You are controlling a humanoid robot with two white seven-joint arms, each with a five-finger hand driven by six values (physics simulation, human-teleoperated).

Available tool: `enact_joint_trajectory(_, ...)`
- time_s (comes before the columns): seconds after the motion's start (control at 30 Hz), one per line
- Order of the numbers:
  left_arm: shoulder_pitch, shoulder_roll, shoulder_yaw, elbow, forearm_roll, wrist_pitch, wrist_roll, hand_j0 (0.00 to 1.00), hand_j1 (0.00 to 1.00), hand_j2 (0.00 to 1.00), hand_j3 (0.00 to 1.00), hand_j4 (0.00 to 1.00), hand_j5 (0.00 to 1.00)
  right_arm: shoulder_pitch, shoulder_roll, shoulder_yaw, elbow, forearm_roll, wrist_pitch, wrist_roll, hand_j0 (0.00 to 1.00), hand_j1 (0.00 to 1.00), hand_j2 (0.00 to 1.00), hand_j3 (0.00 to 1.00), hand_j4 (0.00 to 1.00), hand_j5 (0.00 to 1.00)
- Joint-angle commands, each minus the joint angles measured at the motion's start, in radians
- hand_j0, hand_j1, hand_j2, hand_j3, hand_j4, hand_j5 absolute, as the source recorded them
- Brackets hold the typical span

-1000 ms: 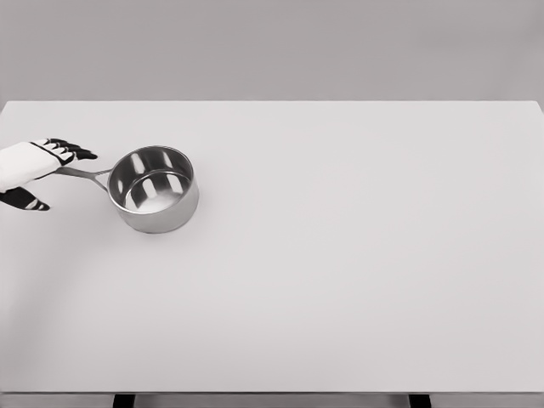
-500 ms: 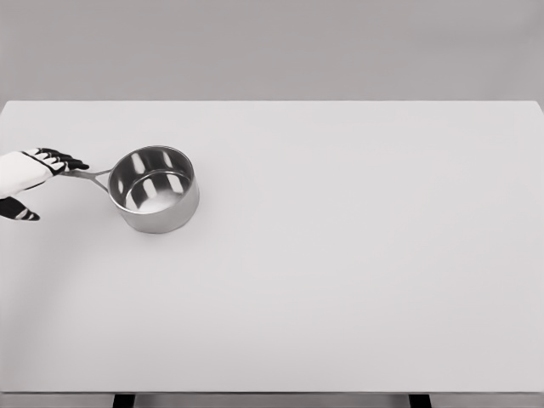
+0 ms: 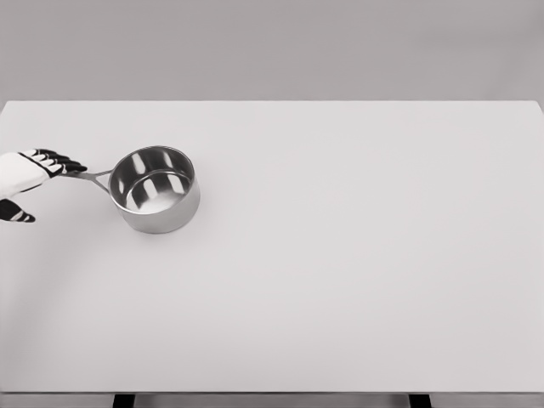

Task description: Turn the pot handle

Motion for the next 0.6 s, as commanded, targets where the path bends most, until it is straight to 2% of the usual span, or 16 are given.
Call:
enact_joint_trajectory(0.0,0.000,0.008,0.005,-0.012,0.006,0.001,0.000,1.00,1.00,1.00,1.00,1.00,1.00,0.000,0.000,0.000,0.000,0.000,0.000,0.001,1.00,1.00,1.00,1.00,1.00,1.00)
enact_joint_trajectory(0.57,0.014,0.039,0.008,-0.050,0.008,0.001,0.002,1.00,1.00,1.00,1.00,1.00,1.00,0.000,0.000,0.000,0.000,0.000,0.000,0.001,1.00,1.00,1.00,1.00,1.00,1.00)
